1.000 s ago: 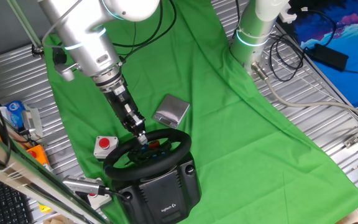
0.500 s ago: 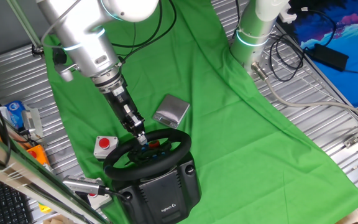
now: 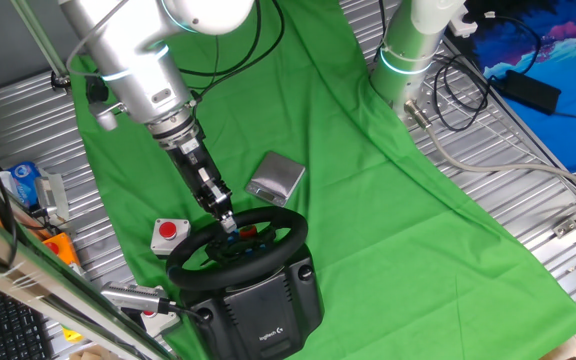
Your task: Rotate the steering wheel 90 degrees counterclockwise
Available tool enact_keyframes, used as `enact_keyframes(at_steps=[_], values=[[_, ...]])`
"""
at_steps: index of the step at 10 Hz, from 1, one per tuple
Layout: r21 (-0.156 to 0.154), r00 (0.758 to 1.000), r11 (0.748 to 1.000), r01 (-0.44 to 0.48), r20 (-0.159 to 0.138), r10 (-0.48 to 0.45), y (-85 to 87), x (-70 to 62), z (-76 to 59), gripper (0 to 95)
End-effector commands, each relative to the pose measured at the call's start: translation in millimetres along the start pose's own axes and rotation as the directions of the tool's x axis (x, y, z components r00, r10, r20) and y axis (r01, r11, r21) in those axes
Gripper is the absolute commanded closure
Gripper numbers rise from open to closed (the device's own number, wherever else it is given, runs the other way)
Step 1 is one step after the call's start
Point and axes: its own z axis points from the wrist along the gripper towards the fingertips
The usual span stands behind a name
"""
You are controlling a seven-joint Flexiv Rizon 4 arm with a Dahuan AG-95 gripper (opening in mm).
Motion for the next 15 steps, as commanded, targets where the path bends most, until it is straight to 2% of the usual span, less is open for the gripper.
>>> enact_keyframes(at_steps=[1, 5, 6, 7, 10, 11, 15], values=[[0.002, 1.000, 1.000, -0.005, 0.001, 0.005, 0.1, 0.7, -0.2, 95.0], [-0.004, 1.000, 1.000, 0.006, 0.002, -0.006, 0.2, 0.8, -0.1, 95.0], [-0.030, 1.000, 1.000, 0.004, 0.008, -0.004, 3.6, 0.4, 0.3, 95.0], [-0.043, 1.000, 0.999, 0.000, 0.011, 0.001, 5.8, -0.1, 1.0, 95.0], [-0.096, 0.999, 0.995, -0.016, 0.049, 0.020, 19.3, -6.5, 12.9, 95.0], [-0.101, 0.998, 0.995, -0.023, 0.060, 0.030, 25.9, -8.3, 18.1, 95.0], [-0.107, 0.996, 0.993, -0.051, 0.064, 0.058, 45.0, -12.1, 32.4, 95.0]])
